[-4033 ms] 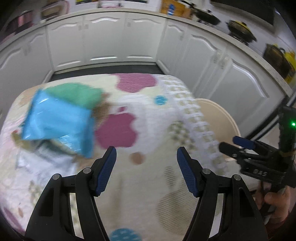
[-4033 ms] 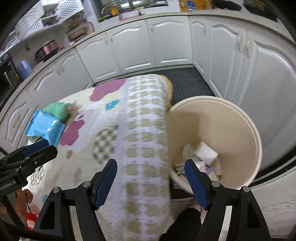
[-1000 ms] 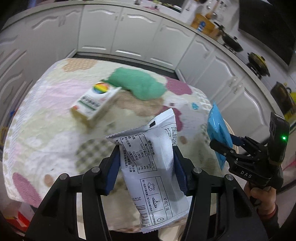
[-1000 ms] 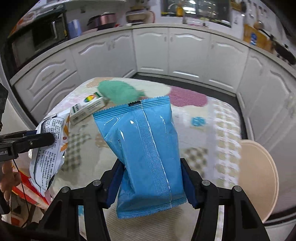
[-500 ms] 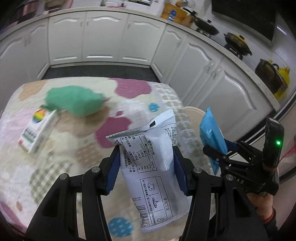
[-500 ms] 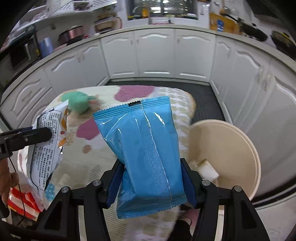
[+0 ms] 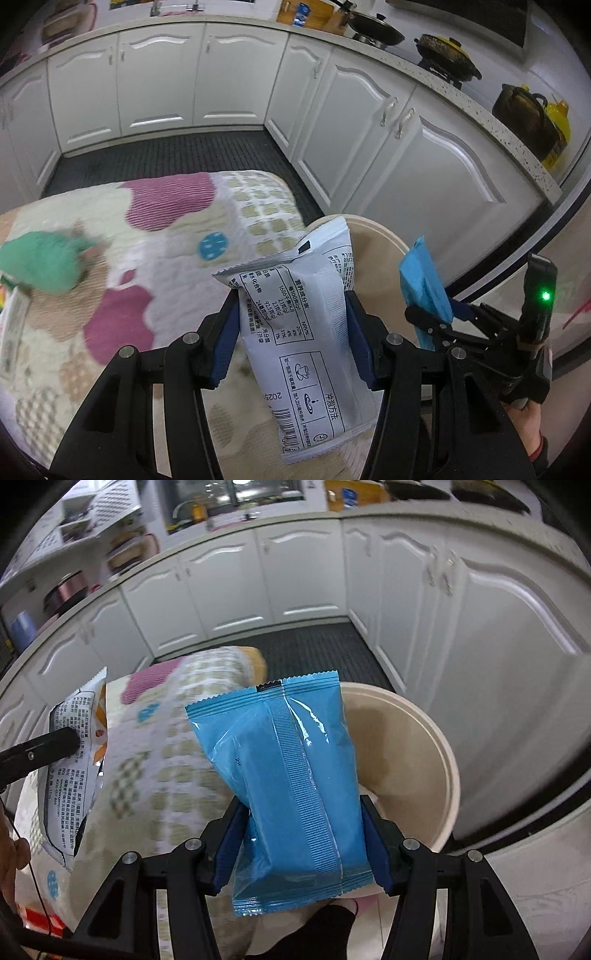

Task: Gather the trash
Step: 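Carry the paper packet and wipe pack over the bucket and open both tools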

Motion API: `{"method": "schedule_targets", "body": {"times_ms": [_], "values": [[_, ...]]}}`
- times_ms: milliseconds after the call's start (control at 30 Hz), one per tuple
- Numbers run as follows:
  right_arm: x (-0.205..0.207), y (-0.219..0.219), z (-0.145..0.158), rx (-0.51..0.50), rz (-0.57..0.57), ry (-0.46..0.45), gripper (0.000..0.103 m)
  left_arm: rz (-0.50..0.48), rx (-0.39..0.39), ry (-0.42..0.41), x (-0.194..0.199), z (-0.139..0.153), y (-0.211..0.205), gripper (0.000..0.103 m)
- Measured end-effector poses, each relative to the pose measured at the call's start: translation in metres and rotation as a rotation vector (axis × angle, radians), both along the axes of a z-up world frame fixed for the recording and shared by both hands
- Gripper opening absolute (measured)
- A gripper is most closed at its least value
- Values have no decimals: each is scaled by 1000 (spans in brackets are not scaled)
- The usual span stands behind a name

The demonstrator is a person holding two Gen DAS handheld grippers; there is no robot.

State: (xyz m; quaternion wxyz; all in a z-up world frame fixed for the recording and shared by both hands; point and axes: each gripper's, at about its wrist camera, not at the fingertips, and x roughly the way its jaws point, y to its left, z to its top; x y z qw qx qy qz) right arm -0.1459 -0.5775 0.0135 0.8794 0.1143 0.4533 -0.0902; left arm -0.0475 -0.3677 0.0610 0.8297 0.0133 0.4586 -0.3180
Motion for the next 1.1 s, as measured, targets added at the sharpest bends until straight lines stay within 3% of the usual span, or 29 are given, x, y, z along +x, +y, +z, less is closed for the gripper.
{"method": "schedule_targets", "body": {"times_ms": [500, 1000, 1100], "values": [[1, -47, -32, 34, -109, 65, 57, -31, 28, -1, 10, -15, -63, 52], [-2, -66, -53, 64, -161, 104, 58, -48, 54, -16, 14, -31, -95, 52], [0, -68, -56, 69, -166, 115, 64, -53, 44, -19, 14, -31, -98, 54]]}}
